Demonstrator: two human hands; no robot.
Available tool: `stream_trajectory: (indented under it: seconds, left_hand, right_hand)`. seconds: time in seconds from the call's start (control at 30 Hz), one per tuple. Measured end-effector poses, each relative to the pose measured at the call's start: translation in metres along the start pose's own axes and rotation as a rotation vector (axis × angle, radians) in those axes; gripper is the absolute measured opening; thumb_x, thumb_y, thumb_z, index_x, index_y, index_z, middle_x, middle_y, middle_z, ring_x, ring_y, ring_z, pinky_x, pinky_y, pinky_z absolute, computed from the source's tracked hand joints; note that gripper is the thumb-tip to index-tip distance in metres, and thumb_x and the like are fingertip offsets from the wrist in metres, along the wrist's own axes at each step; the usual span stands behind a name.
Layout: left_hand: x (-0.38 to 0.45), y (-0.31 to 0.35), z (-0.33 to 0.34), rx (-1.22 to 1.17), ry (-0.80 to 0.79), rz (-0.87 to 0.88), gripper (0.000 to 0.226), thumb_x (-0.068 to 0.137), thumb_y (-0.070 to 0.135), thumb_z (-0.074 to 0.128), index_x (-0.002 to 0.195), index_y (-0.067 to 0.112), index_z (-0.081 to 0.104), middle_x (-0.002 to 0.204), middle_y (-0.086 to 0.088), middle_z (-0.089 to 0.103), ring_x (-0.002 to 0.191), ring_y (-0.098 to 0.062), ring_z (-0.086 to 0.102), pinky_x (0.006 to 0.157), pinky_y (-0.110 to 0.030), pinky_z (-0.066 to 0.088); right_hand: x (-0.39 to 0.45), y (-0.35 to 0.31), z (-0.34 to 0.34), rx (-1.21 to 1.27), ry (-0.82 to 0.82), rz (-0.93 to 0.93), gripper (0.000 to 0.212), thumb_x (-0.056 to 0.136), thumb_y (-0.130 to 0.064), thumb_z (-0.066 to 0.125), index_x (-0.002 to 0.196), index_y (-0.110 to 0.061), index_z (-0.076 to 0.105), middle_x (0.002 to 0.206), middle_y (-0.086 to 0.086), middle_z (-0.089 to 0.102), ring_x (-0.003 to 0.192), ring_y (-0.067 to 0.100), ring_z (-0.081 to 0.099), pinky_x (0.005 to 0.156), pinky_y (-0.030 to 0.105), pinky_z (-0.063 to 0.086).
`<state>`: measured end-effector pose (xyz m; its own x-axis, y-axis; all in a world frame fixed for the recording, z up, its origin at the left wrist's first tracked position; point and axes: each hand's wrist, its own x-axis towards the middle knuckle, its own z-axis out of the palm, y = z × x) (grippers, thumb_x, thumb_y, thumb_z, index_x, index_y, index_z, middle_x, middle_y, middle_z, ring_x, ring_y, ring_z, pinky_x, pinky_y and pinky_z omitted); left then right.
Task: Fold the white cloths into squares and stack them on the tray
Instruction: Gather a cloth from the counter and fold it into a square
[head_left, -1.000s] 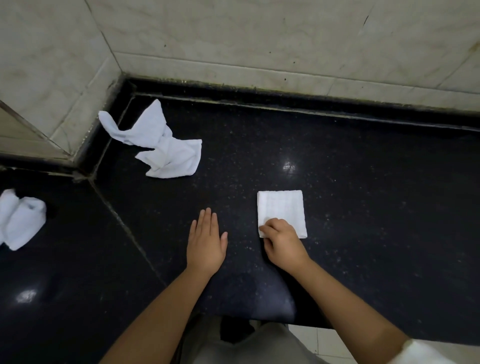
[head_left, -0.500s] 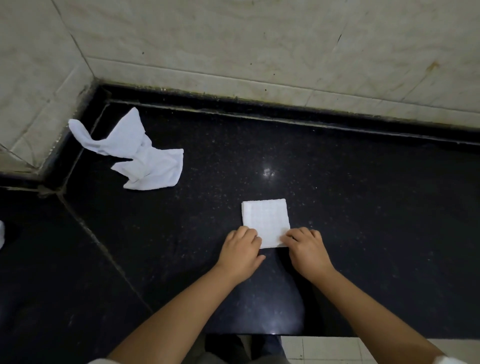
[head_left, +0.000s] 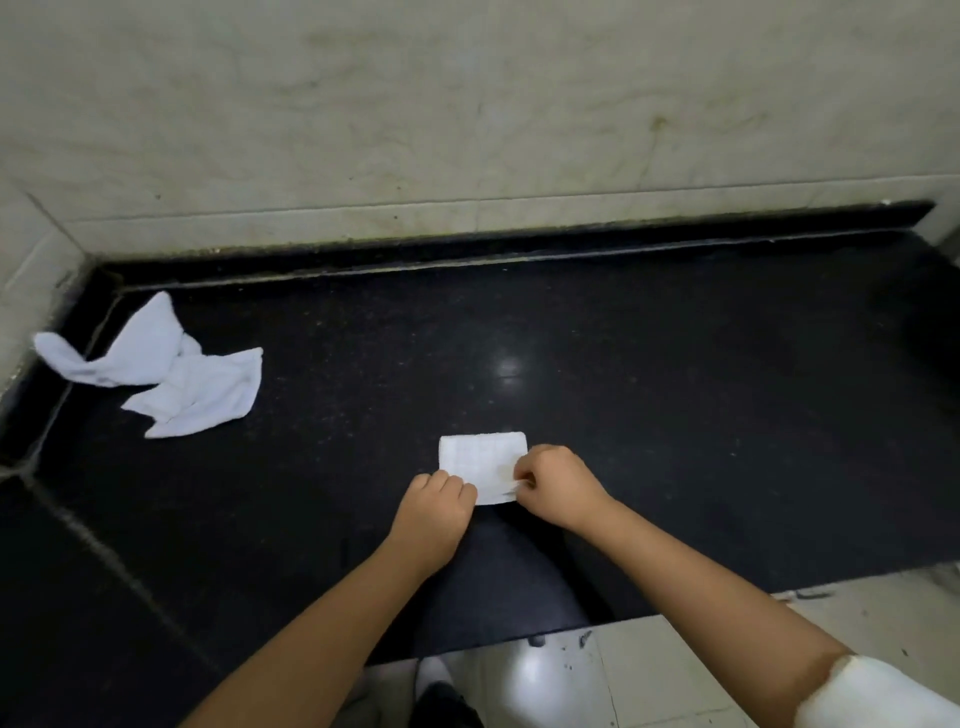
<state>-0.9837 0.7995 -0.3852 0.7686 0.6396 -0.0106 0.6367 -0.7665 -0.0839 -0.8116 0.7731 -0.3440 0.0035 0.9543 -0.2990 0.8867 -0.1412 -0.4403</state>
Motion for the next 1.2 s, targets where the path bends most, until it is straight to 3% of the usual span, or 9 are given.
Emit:
stream_trajectory:
  seconds: [0.17,0.3,0.5,0.63,0.7,0.83,0.93,1.07,1.2]
  left_hand:
    - [0.048,0.086,-0.053,0.001,0.1,0.086,0.025,0.064,0.018,0.037,0.059,0.017,0.061,0.052,0.003,0.053,0.045,-0.016,0.052,0.041,-0.02,0.035]
    - [0.11,0.181,-0.107,0.02,0.119,0.22,0.026,0.065,0.018,0.036,0.058,0.016,0.06,0.053,0.002,0.053,0.046,-0.016,0.053,0.036,-0.021,0.033]
    - [0.195,0.32,-0.168,-0.174,0.057,0.327,0.023,0.095,0.016,0.037,0.111,0.006,0.049,0.108,-0.01,0.052,0.099,-0.027,0.048,0.084,-0.041,0.044]
    - [0.256,0.389,-0.197,-0.261,0.136,0.473,0.023,0.097,0.024,0.039,0.107,0.01,0.053,0.104,-0.004,0.054,0.096,-0.022,0.049,0.077,-0.034,0.045]
    - [0.289,0.42,-0.209,-0.229,0.325,0.592,0.023,0.092,0.026,0.042,0.092,0.012,0.061,0.09,0.0,0.059,0.082,-0.02,0.056,0.063,-0.027,0.045]
    - [0.359,0.478,-0.245,-0.054,0.472,0.658,0.021,0.07,0.031,0.044,0.061,0.023,0.062,0.058,0.01,0.057,0.051,-0.011,0.055,0.039,-0.015,0.034]
    - [0.42,0.515,-0.273,-0.098,0.508,0.684,0.017,0.055,0.02,0.079,0.06,0.018,0.063,0.057,0.006,0.059,0.051,-0.017,0.056,0.038,-0.017,0.039]
    - [0.507,0.554,-0.314,-0.197,0.452,0.62,0.018,0.07,0.015,0.076,0.082,0.006,0.066,0.081,-0.011,0.066,0.077,-0.034,0.061,0.06,-0.035,0.049]
    - [0.586,0.59,-0.348,-0.185,0.437,0.531,0.023,0.09,0.023,0.053,0.109,0.01,0.057,0.109,-0.009,0.058,0.105,-0.029,0.054,0.078,-0.038,0.046]
  right_hand:
    - [-0.076,0.086,-0.059,0.185,0.18,0.033,0.021,0.079,-0.001,0.057,0.094,-0.004,0.072,0.08,-0.001,0.053,0.08,0.014,0.051,0.06,0.008,0.034]
    - [-0.154,0.165,-0.112,0.183,0.311,0.066,0.018,0.076,-0.003,0.061,0.09,-0.005,0.071,0.088,0.005,0.057,0.08,0.014,0.053,0.061,0.01,0.034]
    - [-0.249,0.276,-0.189,-0.136,0.498,0.218,0.021,0.086,-0.02,0.058,0.102,-0.014,0.069,0.105,0.006,0.058,0.101,0.024,0.053,0.081,0.033,0.045]
    - [-0.3,0.336,-0.243,-0.296,0.64,0.25,0.009,0.075,-0.008,0.068,0.08,-0.007,0.076,0.084,0.014,0.059,0.082,0.035,0.055,0.066,0.042,0.05]
    - [-0.317,0.371,-0.268,-0.368,0.674,0.258,0.006,0.062,-0.006,0.076,0.066,-0.01,0.075,0.069,0.011,0.06,0.066,0.035,0.057,0.052,0.04,0.049]
    - [-0.333,0.435,-0.325,-0.479,0.718,0.335,0.017,0.085,-0.012,0.057,0.092,-0.01,0.073,0.092,0.011,0.062,0.092,0.032,0.054,0.067,0.031,0.029]
    - [-0.331,0.486,-0.376,-0.535,0.703,0.384,0.022,0.089,-0.015,0.049,0.099,-0.012,0.068,0.098,0.008,0.06,0.098,0.028,0.051,0.069,0.028,0.025]
    - [-0.314,0.551,-0.46,-0.512,0.654,0.353,0.005,0.083,-0.013,0.052,0.081,-0.017,0.053,0.096,0.009,0.062,0.095,0.028,0.052,0.074,0.032,0.036]
    - [-0.295,0.608,-0.527,-0.528,0.61,0.321,0.012,0.08,-0.011,0.053,0.076,-0.017,0.043,0.082,0.003,0.053,0.087,0.024,0.05,0.069,0.031,0.035]
